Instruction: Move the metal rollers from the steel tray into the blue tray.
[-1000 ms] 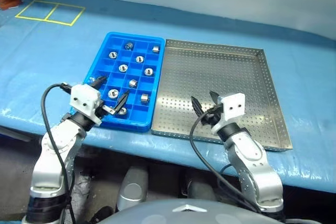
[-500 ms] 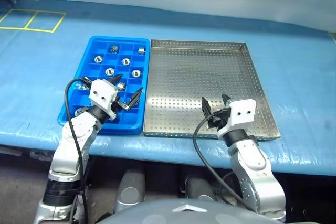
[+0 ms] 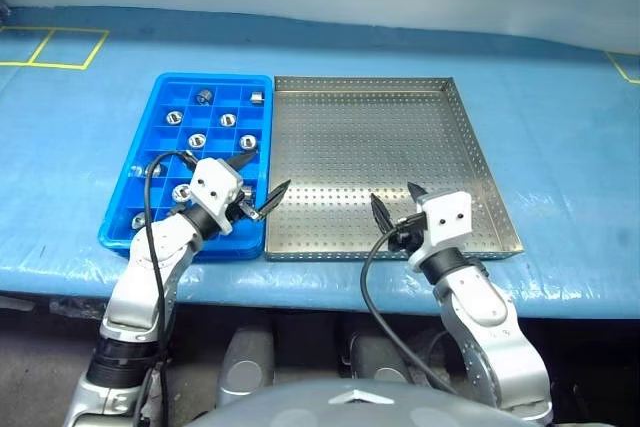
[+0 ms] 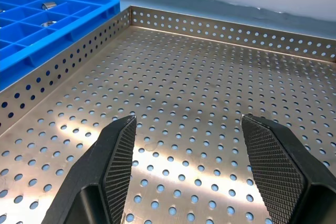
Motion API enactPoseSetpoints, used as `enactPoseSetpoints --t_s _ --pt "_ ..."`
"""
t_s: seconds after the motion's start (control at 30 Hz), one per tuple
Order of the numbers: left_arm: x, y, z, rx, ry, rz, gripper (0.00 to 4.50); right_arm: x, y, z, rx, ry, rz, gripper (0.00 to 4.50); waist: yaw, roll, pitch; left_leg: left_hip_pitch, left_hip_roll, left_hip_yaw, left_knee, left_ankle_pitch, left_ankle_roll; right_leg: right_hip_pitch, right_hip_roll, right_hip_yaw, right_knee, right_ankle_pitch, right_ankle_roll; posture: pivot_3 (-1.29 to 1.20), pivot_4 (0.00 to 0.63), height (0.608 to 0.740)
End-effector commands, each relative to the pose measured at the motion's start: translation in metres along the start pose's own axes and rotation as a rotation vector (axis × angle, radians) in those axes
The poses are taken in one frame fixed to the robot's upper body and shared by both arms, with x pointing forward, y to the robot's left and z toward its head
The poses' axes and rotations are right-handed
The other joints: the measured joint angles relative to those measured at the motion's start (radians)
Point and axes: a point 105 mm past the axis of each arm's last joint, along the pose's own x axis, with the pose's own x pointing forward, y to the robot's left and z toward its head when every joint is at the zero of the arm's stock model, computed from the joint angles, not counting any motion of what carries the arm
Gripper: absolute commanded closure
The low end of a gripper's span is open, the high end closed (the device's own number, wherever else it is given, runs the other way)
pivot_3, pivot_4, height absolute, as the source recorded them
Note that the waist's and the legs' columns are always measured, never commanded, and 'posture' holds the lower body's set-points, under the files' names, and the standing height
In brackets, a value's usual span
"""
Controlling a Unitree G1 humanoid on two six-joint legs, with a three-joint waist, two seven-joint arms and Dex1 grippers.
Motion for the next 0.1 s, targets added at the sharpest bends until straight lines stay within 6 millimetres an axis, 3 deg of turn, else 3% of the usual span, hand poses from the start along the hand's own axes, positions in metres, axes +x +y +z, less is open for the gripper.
enactPoseSetpoints --t_s 0.03,0.1 --pt "-0.0028 0.0016 0.0146 0.035 -0.039 -0.01 0.26 0.0001 0.0058 0.0198 0.003 -0.073 0.027 1.14 0.0 0.0 0.0 0.0 0.0 0.0 0.0 0.0 0.0 0.0 0.0 0.0 0.0 0.0 0.0 0.16 0.15 0.74" --pt "-0.0042 0.0037 0.0165 0.03 -0.045 -0.001 0.26 0.0017 0.008 0.0224 0.003 -0.082 0.036 1.14 0.0 0.0 0.0 0.0 0.0 0.0 0.001 0.0 0.0 0.0 0.0 0.0 0.0 0.0 0.0 0.15 0.15 0.74"
